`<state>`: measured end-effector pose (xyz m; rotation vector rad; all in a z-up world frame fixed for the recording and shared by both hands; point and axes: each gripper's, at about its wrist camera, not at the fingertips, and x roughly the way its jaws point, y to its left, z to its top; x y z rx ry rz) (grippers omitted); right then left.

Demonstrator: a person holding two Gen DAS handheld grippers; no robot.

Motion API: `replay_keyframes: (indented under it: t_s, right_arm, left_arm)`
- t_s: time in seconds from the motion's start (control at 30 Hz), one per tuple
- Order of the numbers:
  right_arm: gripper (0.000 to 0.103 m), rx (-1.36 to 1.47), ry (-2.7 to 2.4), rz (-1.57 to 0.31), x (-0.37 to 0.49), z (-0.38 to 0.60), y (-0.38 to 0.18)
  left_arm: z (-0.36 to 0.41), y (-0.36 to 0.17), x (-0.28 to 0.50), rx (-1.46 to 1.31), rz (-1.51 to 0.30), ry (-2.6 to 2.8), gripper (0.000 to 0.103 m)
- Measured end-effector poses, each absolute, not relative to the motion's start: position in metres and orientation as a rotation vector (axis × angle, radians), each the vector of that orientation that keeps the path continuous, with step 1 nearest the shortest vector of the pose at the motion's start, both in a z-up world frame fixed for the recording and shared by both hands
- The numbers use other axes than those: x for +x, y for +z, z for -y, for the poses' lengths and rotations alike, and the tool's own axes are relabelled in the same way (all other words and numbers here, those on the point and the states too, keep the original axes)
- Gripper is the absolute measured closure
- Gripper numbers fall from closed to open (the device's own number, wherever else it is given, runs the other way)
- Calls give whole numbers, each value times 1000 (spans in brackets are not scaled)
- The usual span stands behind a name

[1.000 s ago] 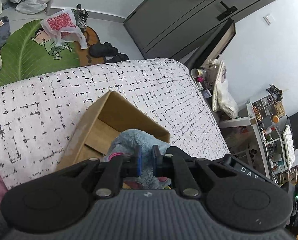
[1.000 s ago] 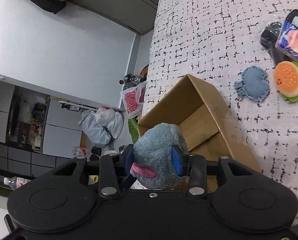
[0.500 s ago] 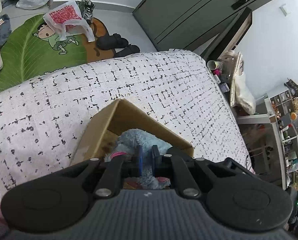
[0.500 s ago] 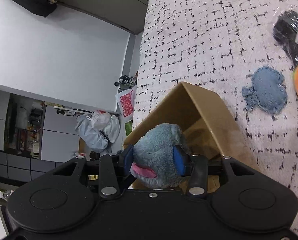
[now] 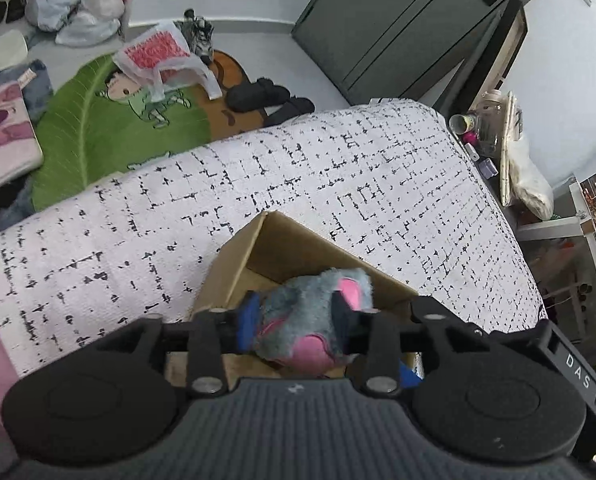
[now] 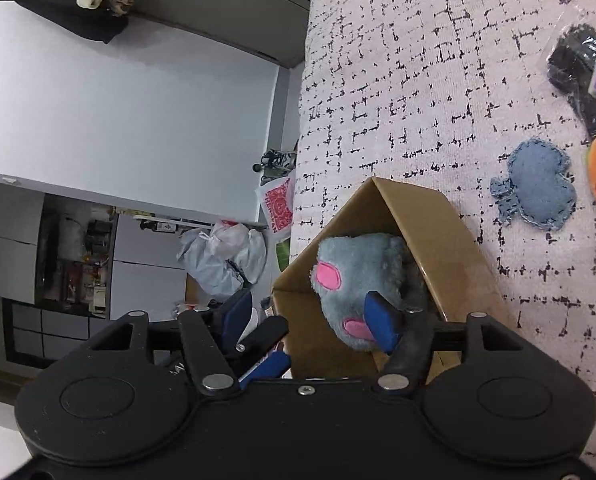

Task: Organize soft objects
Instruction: 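Carry the grey plush mouse into the cardboard box and open left gripper, then move the left gripper to the hamburger plush while right approaches white ball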

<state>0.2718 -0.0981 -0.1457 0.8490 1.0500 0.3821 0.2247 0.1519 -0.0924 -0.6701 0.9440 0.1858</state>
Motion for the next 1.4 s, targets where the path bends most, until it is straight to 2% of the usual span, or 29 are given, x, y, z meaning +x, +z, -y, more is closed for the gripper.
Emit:
replay_keyframes:
  t_s: [0.07, 0.1, 0.17, 0.23, 0.3, 0.57, 0.77, 1.4]
  right_arm:
    - [36, 838, 381, -1039, 267, 102, -141]
    - [32, 831, 378, -1030, 263, 105, -137]
    - [30, 811, 371, -1006, 256, 111, -128]
    - [26, 785, 362, -991, 251, 118, -121]
    - [18, 767, 352, -977, 244, 125, -114]
    - [6, 612, 333, -911, 212, 148, -78]
    - [0, 521, 318, -851, 192, 165, -57]
    - [0, 364, 256, -757, 145, 234, -25]
  left_arm:
    - [-147, -86, 220, -651, -933, 190, 40]
    - [-145, -82, 217, -640, -929, 192, 37]
    - [-140, -75, 213, -623, -930, 195, 26]
    - [-135, -67, 207, -607, -927, 204, 24]
    - [-130, -58, 200, -585, -915, 214, 22]
    - [-104, -28, 172, -505, -851, 213, 1]
    - [-77, -9, 154, -446, -819, 175, 1]
    - [-7, 24, 111, -304, -762, 111, 1]
